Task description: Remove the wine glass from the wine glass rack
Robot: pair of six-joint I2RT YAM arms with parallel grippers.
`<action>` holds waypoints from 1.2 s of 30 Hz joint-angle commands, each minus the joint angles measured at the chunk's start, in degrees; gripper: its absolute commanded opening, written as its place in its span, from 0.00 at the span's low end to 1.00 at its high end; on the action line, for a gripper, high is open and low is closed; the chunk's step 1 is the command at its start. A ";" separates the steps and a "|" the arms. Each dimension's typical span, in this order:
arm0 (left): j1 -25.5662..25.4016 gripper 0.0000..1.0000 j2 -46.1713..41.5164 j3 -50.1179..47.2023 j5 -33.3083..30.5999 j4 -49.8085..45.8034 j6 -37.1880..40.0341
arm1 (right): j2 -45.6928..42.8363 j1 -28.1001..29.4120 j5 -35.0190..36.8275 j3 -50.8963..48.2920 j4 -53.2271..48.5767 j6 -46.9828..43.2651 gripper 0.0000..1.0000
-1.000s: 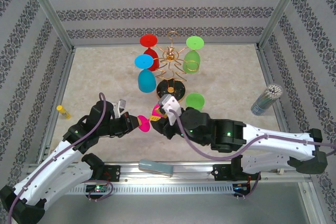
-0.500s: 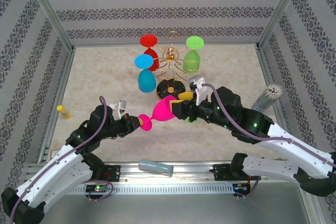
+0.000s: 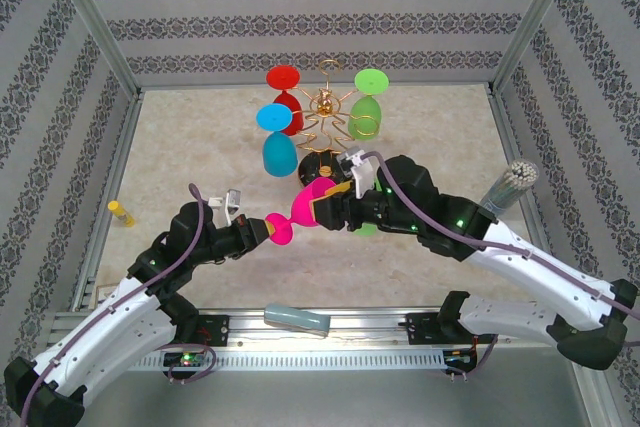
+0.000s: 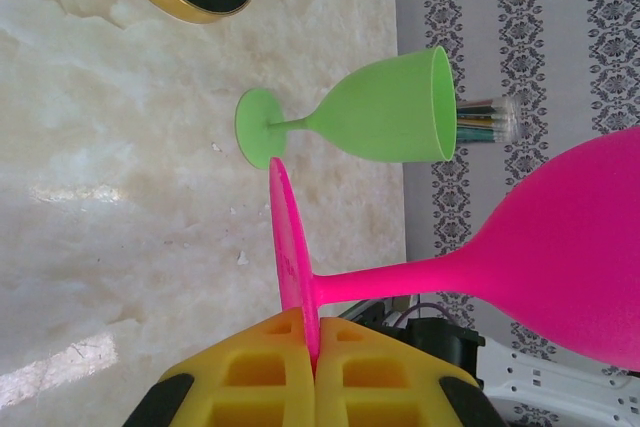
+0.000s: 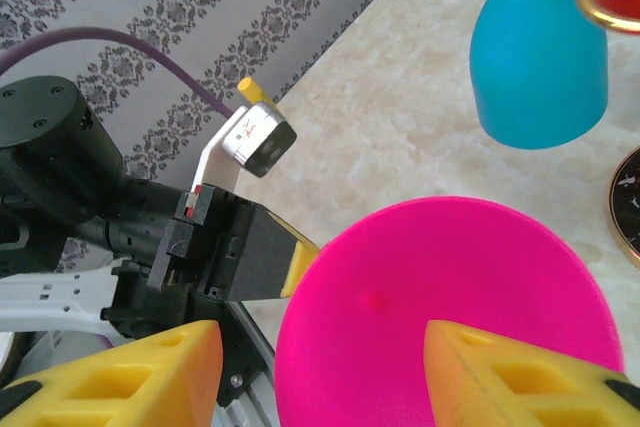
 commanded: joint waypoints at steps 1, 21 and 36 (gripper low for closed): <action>0.38 0.00 -0.40 -0.50 -0.13 3.57 -0.49 | 0.57 -0.45 -1.68 2.74 0.11 0.30 0.51; 0.37 0.00 0.70 -0.24 -0.79 4.61 -0.67 | 5.07 -0.55 -5.02 4.39 -0.19 -0.58 0.30; 0.43 0.12 0.09 1.03 -2.48 2.63 -0.41 | 4.40 -0.53 -4.78 3.60 -0.53 -0.84 0.00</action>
